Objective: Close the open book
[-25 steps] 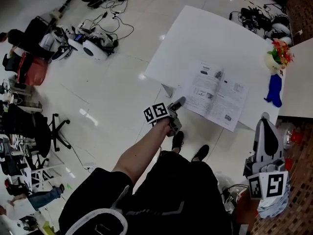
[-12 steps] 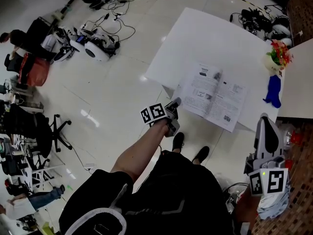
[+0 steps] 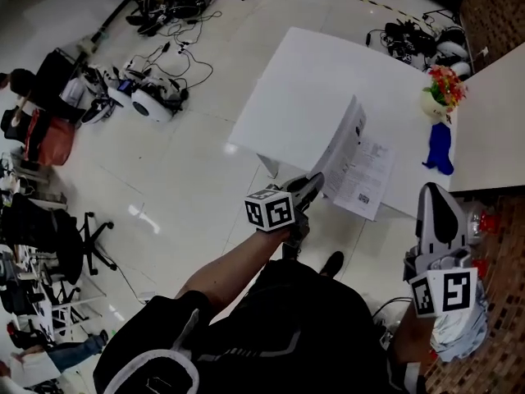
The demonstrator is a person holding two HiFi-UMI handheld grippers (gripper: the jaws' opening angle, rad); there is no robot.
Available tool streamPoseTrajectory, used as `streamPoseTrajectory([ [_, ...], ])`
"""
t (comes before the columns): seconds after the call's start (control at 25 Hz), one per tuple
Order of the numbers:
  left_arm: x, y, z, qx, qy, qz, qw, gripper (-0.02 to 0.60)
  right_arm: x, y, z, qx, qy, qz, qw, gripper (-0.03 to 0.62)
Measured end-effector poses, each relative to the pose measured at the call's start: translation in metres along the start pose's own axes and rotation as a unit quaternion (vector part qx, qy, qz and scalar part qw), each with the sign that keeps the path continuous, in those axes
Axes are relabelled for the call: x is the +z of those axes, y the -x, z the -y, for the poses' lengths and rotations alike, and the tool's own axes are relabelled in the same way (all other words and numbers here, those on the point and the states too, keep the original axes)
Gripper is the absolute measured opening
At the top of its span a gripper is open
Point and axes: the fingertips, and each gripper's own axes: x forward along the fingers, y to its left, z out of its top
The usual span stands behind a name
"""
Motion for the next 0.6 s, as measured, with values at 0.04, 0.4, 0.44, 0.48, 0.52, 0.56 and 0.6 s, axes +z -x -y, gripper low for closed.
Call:
streamPoseTrajectory([
  [0.04,-0.007,-0.008,0.008,0.000,-0.020,-0.013,0.9997,0.012,-0.001,0.005,0.003,-0.004,-0.001,0.000,1.000,0.002],
  [0.4,-0.082,-0.072,0.047,0.008,-0.113,-0.121,0.9862,0.012,-0.017,0.058,0.051,-0.065,-0.015,-0.012,0.998,0.002],
  [0.44,-0.092,-0.079,0.049,0.012,-0.136,-0.135,0.9815,0.012,-0.020,0.066,0.056,-0.070,-0.019,-0.013,0.997,0.002],
  [0.48,-0.102,-0.086,0.051,0.017,-0.161,-0.150,0.9755,0.012,-0.023,0.073,0.061,-0.075,-0.023,-0.015,0.997,0.002],
  [0.52,-0.113,-0.092,0.052,0.022,-0.186,-0.165,0.9683,0.012,-0.026,0.079,0.065,-0.078,-0.027,-0.017,0.996,0.002],
  [0.56,-0.124,-0.099,0.053,0.027,-0.212,-0.180,0.9602,0.012,-0.030,0.085,0.069,-0.082,-0.031,-0.019,0.996,0.002],
  [0.6,-0.135,-0.106,0.053,0.033,-0.238,-0.193,0.9514,0.012,-0.034,0.091,0.074,-0.088,-0.035,-0.021,0.995,0.002],
])
